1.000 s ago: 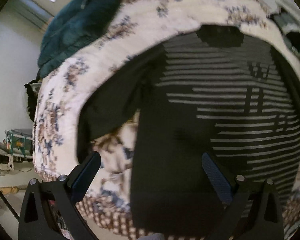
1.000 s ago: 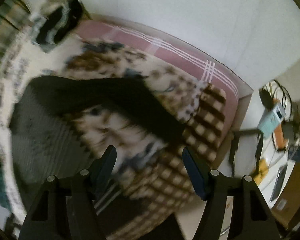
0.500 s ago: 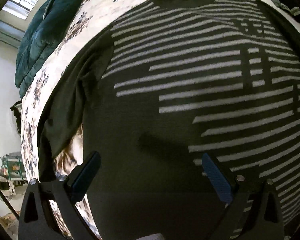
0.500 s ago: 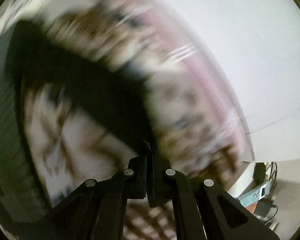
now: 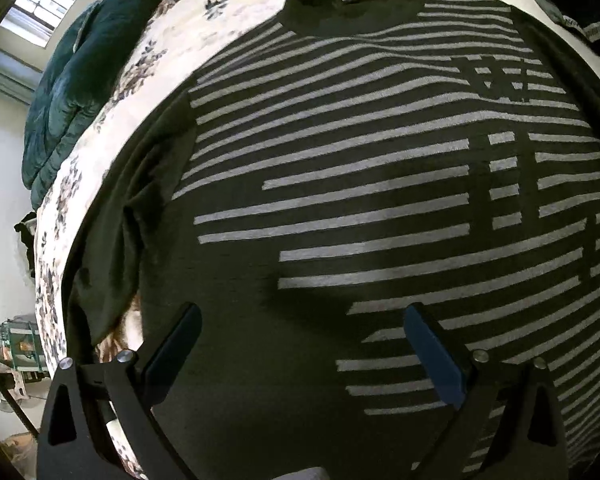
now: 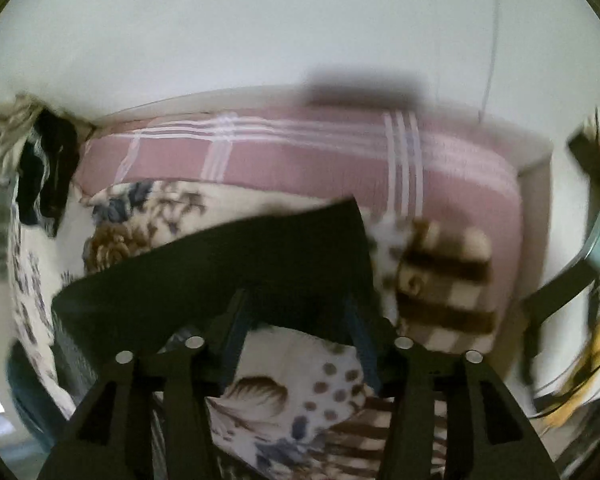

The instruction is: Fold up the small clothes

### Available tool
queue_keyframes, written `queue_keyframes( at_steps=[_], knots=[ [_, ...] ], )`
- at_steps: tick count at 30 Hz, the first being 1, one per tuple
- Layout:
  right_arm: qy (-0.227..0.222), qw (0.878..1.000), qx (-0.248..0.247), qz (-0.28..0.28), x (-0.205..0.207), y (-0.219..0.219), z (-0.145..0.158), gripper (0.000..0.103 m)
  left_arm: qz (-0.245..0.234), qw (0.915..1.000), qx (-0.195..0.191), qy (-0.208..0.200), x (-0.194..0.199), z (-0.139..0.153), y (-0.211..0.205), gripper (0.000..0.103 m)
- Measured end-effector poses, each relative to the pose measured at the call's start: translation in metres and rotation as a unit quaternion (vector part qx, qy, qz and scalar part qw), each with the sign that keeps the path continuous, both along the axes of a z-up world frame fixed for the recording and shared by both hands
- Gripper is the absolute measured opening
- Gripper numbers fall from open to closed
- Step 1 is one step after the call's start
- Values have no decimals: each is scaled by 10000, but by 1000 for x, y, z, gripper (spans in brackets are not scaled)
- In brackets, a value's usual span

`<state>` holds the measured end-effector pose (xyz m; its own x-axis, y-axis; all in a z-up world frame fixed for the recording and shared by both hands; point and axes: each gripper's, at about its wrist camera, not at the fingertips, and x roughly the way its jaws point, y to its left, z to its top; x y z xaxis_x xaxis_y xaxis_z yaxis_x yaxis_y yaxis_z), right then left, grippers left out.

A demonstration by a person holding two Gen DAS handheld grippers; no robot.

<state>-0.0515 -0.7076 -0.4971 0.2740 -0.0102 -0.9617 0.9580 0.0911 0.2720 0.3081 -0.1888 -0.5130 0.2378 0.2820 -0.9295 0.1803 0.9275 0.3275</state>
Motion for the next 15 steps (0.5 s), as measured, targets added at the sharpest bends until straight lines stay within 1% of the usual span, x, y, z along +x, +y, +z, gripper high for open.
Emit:
queue_keyframes(
  at_steps=[3,5,6,7,9,12,14,15],
  knots=[
    [76,9994,-26,-322,-1,0,-18,53,12,10000,-13,38,2,-3,1,103],
    [-1,9986,-168,-494,5,2,-22,52,26,10000,-15,22,3,-4,2,103],
    [-77,9981,-341,-515,10,4,-18,34,43,10000,-15,17,4,-4,4,103],
    [8,9981,-417,-450,14,5,-15,3,71,10000,-11,10,4,-3,7,103],
    [53,9968,-716,-341,24,13,0,3,139,9999,-36,-22,5,-1,14,103],
    [-49,9948,-1006,-121,40,25,29,3,284,9995,-84,-73,6,4,29,103],
    [-186,9938,-1094,75,50,34,51,3,398,9991,-104,-113,7,8,43,103],
    [-152,9931,-1152,152,50,37,61,3,446,9989,-106,-122,7,9,49,103]
  ],
)
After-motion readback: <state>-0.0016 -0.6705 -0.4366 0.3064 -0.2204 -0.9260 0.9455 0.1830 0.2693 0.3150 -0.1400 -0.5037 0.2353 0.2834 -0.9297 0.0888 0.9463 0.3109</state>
